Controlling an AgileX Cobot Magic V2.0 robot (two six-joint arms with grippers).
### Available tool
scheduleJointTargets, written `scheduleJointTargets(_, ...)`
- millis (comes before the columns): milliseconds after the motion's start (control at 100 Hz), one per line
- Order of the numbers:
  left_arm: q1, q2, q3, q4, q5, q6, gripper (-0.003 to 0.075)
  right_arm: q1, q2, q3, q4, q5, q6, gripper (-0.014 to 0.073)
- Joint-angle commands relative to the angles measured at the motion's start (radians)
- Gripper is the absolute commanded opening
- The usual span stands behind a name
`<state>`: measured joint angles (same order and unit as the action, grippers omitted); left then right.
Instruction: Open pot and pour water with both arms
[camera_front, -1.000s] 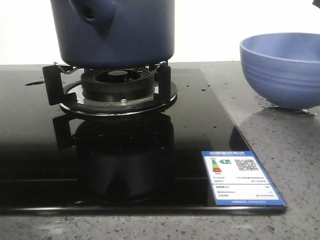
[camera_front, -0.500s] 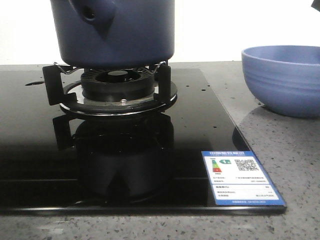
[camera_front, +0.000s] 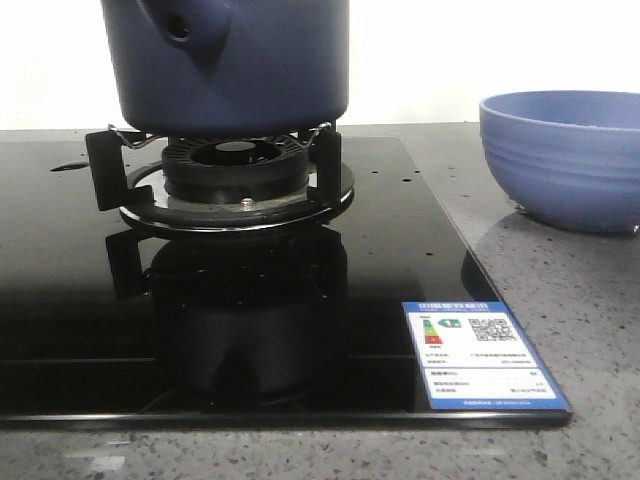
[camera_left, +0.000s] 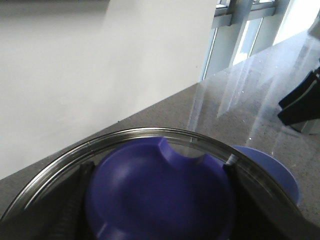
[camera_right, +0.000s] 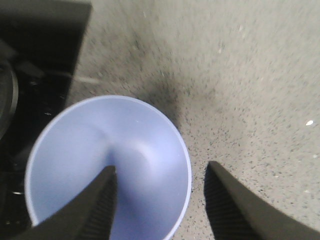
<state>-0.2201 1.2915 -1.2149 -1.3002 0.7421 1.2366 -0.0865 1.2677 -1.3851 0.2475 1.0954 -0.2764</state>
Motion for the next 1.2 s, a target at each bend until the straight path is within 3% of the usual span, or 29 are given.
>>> scheduleJointTargets(0, -0.036, 0.005, -0.04, -0.089, -0.057, 0.032, 0.0388, -0.008, -0.063, -0.031, 0.02, -0.023, -0.004, 0.0356)
scheduleJointTargets(350, -0.08, 0.099, -0.041, -0.107, -0.102, 0.205, 0.0388, -0.008, -0.112, -0.022, 0.05, -0.021, -0.004, 0.0356)
scheduleJointTargets(1010, -0.08, 0.147, -0.041, -0.148, -0.063, 0.257, 0.0388, -0.008, -0.112, -0.021, 0.052, -0.033, -0.004, 0.0356)
scheduleJointTargets(1100, -0.08, 0.147, -0.041, -0.148, -0.062, 0.257, 0.041, -0.008, -0.112, -0.021, 0.052, -0.033, -0.004, 0.0356)
scheduleJointTargets(1190, -0.08, 0.147, -0.041, -0.148, -0.062, 0.257, 0.0481, -0.008, -0.112, -0.021, 0.052, -0.033, -0.004, 0.0356)
